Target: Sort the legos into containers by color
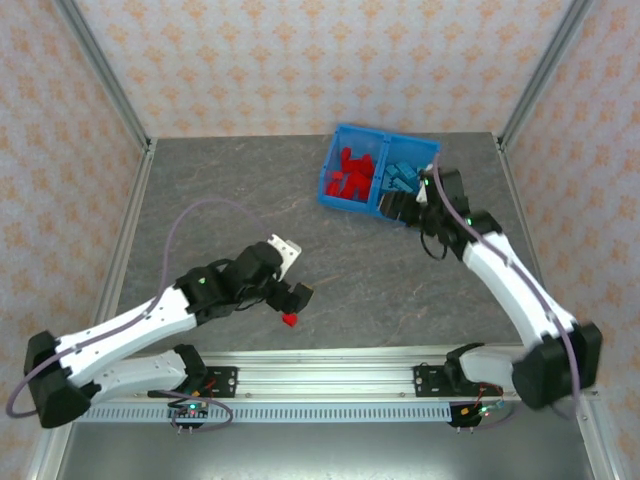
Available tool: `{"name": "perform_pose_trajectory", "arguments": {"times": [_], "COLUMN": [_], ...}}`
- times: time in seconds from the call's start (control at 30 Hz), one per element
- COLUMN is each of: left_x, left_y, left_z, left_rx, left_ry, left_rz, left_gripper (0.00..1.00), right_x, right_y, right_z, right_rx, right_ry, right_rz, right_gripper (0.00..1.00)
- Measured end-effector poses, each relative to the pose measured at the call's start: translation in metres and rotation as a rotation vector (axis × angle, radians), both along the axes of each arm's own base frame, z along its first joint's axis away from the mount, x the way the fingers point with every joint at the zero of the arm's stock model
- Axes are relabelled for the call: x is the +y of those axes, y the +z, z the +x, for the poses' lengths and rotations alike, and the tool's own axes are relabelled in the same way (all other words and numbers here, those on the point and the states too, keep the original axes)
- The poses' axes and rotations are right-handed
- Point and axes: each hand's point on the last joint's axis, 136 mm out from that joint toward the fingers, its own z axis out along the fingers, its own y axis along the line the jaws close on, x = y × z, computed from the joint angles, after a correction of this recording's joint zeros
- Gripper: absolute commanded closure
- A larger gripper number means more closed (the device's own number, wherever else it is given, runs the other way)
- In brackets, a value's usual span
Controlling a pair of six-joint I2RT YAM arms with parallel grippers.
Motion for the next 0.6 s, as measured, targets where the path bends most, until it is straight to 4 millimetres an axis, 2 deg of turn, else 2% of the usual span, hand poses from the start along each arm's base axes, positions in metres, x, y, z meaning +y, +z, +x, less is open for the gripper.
{"name": "perform_pose_trajectory", "arguments": {"times": [0.07,0.17,0.2,0.27,0.3,0.47,0.53,0.6], "left_x": [0.005,0.013,0.015,0.018,0.018,0.018,0.018,0.016], "left_y": [-0.011,-0.028,-0.034,-0.048,-0.055,-0.107,-0.118,-0.120], "left_z": [0.002,-0.001,-0.002,-0.004,-0.005,-0.025,-0.035,-0.037], "left_rx": [0.071,0.170,0.198,0.267,0.303,0.469,0.502,0.520], "left_ry": [0.108,0.256,0.298,0.412,0.477,0.736,0.806,0.865], "left_rz": [0.012,0.012,0.014,0.008,-0.001,-0.038,-0.060,-0.093], "left_gripper": [0.00,0.00,0.03,0.19,0.21,0.21,0.19,0.18], "right_x": [0.011,0.010,0.009,0.008,0.008,0.012,0.014,0.016], "right_y": [0.010,0.010,0.006,-0.006,-0.011,-0.026,-0.032,-0.035], "right_z": [-0.035,-0.077,-0.089,-0.112,-0.122,-0.156,-0.164,-0.170], "right_rx": [-0.035,-0.043,-0.029,0.017,0.046,0.162,0.204,0.229], "right_ry": [0.077,0.127,0.140,0.169,0.183,0.261,0.287,0.309], "right_rz": [0.047,0.097,0.111,0.130,0.138,0.147,0.143,0.143], "right_gripper": [0.23,0.21,0.21,0.19,0.18,0.17,0.16,0.16]}}
